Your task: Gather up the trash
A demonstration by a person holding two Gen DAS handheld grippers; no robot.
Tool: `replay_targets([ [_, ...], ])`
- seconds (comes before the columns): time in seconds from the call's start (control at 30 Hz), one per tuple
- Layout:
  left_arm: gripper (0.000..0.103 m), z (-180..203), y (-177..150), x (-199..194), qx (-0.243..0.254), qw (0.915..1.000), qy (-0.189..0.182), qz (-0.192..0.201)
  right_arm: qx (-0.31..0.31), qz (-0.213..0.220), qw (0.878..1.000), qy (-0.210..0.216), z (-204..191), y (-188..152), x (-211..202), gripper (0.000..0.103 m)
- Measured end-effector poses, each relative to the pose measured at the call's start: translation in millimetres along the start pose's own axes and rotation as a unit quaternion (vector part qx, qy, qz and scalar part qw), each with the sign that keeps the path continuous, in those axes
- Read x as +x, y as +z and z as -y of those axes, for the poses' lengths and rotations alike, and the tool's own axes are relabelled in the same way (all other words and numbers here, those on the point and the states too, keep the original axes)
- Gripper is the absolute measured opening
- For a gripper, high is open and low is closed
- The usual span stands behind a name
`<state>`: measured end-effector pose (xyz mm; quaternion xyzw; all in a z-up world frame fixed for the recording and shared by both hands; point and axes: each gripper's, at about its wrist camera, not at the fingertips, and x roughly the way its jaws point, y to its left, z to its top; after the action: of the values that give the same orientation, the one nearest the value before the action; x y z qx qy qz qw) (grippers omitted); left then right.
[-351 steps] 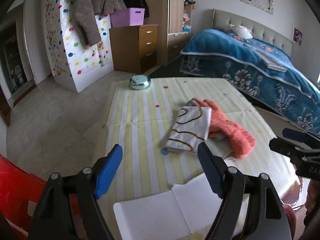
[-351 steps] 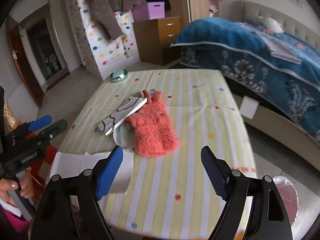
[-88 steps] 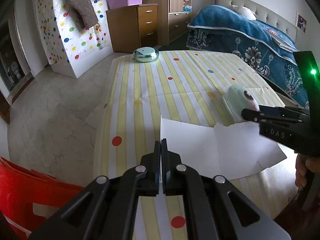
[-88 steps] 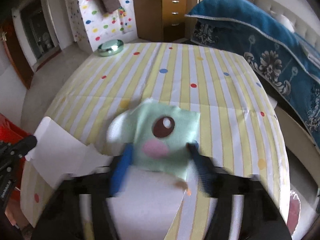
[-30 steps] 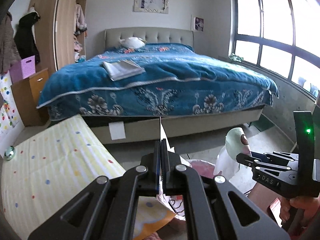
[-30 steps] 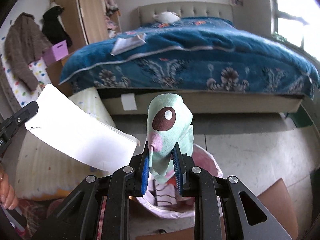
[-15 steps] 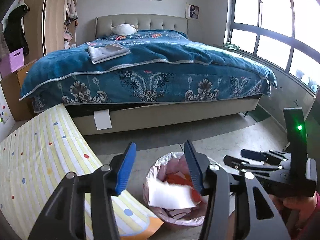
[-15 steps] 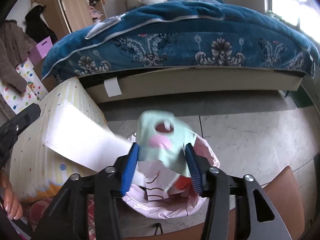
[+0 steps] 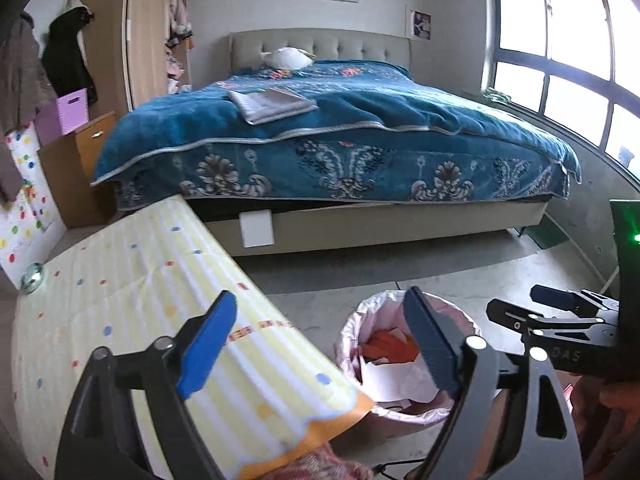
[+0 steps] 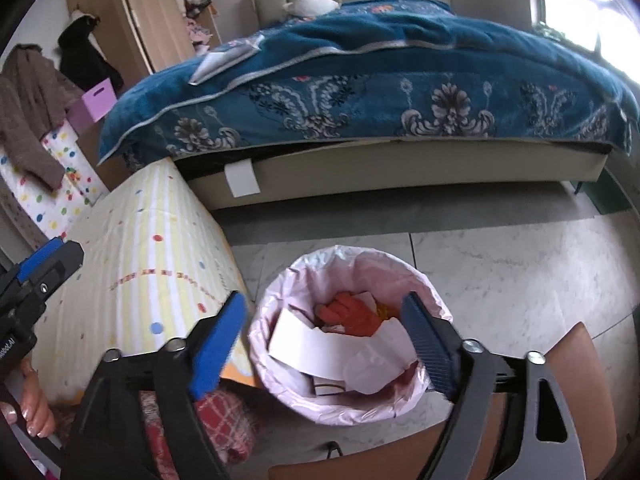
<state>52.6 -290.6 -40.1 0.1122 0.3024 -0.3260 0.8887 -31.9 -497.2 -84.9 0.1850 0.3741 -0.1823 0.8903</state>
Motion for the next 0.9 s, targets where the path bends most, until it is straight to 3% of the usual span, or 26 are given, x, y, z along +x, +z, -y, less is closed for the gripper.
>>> replay_targets([
  [0.1,0.096,-10,-2,-15,-0.001,0.9999,0.014,0.005,-0.01,0.004,1.0,0.004,-17,0,-8,0.09],
  [0.27,0.096,-29,-10,-39,-0.006,0.9989,0.047,0.003,-0.028,0.003,0.999,0.025,-40,1,-23,0.093],
  [0.57,0.096,-72,-29,-88,-0.061,0.9937,0.093,-0.011,-0.084,0.027,0.995,0.045,-105,-5,-69,0.097],
  [0.7,0.096,-98,-41,-113,-0.092,0.9889,0.116,-0.014,-0.101,0.034,0.992,0.062,-128,-11,-81,0.097],
  [0.9,0.096,-147,-66,-149,-0.14,0.9738,0.177,-0.033,-0.147,0.03,0.984,0.099,-169,-17,-95,0.097],
])
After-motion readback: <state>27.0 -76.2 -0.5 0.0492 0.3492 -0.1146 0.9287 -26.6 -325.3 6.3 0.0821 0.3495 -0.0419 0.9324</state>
